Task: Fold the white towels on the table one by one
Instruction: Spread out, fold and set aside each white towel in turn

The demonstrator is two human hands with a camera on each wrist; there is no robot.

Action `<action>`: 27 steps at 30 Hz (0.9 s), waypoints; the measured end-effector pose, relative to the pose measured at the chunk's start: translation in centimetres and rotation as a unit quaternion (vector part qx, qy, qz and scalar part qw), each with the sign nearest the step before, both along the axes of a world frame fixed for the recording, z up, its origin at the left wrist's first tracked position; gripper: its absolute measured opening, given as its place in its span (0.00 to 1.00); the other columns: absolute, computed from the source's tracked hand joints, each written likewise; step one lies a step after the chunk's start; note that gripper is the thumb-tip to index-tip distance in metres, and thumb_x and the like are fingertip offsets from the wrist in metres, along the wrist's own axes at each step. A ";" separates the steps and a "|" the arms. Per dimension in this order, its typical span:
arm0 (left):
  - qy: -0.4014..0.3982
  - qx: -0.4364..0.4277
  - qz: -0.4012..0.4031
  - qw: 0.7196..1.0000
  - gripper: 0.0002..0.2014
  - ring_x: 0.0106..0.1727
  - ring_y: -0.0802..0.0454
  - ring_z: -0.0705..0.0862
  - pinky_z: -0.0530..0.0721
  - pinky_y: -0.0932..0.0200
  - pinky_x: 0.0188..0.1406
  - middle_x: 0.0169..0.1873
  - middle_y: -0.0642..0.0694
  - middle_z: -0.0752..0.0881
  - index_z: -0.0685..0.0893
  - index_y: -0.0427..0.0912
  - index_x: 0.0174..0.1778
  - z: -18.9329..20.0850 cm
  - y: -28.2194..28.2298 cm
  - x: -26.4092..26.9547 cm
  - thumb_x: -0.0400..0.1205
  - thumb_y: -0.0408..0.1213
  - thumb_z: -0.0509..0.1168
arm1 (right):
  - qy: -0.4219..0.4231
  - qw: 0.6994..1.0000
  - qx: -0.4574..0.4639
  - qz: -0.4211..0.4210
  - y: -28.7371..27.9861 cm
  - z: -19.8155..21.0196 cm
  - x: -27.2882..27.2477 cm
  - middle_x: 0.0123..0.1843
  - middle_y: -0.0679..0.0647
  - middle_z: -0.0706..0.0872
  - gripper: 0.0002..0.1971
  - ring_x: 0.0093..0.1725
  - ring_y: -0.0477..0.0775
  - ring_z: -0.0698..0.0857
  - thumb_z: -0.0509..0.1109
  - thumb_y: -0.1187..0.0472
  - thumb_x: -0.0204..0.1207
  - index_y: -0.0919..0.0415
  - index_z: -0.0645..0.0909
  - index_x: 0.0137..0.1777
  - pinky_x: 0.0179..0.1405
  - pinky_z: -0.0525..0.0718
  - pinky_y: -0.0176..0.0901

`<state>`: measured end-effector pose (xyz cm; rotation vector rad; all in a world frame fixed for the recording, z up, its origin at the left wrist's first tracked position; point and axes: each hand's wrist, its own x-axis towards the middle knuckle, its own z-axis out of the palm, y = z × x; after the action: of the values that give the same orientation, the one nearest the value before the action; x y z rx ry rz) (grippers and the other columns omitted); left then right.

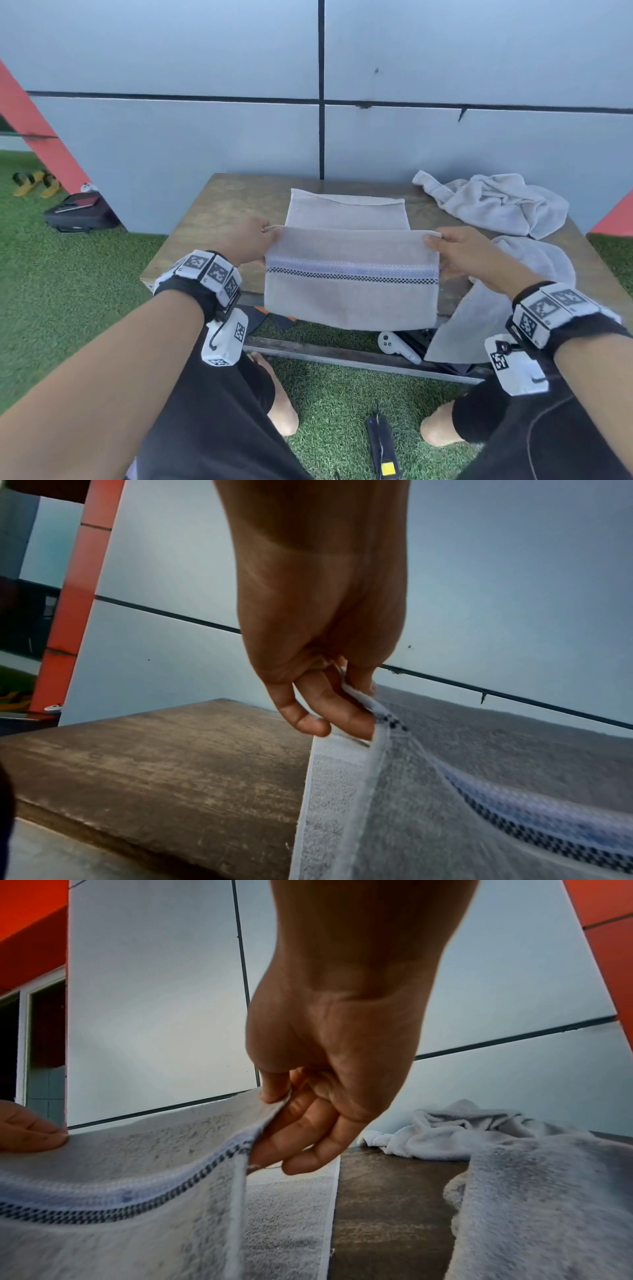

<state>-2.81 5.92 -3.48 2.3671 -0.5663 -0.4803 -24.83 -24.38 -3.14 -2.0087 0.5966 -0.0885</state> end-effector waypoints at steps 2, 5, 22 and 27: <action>0.002 -0.039 0.019 0.999 0.14 0.41 0.38 0.88 0.90 0.42 0.45 0.38 0.34 0.85 0.80 0.34 0.43 -0.2 -0.9 0.9 0.89 0.40 0.60 | 0.002 1.000 -0.025 -0.006 -0.6 -0.1 1.5 0.40 0.52 0.92 0.13 0.37 0.55 0.90 0.65 0.56 0.87 0.60 0.87 0.44 0.30 0.84 0.34; -0.043 -0.042 0.035 0.998 0.16 0.32 0.43 0.81 0.79 0.58 0.27 0.30 0.42 0.80 0.77 0.38 0.35 -0.2 -2.8 2.7 0.89 0.38 0.60 | 0.021 0.999 -0.034 -0.010 -2.4 -0.9 4.4 0.45 0.57 0.93 0.14 0.44 0.58 0.93 0.66 0.54 0.87 0.62 0.88 0.48 0.43 0.92 0.50; -0.061 0.016 -0.022 0.998 0.12 0.27 0.52 0.70 0.67 0.67 0.20 0.26 0.48 0.76 0.80 0.38 0.34 -6.6 -13.6 16.6 0.84 0.36 0.63 | 0.074 0.969 -0.233 0.013 -12.1 -7.1 19.2 0.29 0.52 0.78 0.19 0.36 0.58 0.79 0.63 0.55 0.87 0.55 0.74 0.32 0.34 0.69 0.50; -0.089 -0.083 0.013 0.992 0.09 0.47 0.52 0.82 0.76 0.66 0.40 0.63 0.57 0.83 0.80 0.37 0.37 -7.7 -13.9 18.1 0.83 0.34 0.63 | 0.042 0.977 -0.207 0.005 -13.3 -7.7 20.4 0.34 0.48 0.82 0.11 0.41 0.56 0.82 0.62 0.54 0.88 0.53 0.86 0.58 0.44 0.74 0.48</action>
<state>15.31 -8.00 -11.19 2.2676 -0.6293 -0.2023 -4.39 -37.71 -10.83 -2.4282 0.6630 -0.1315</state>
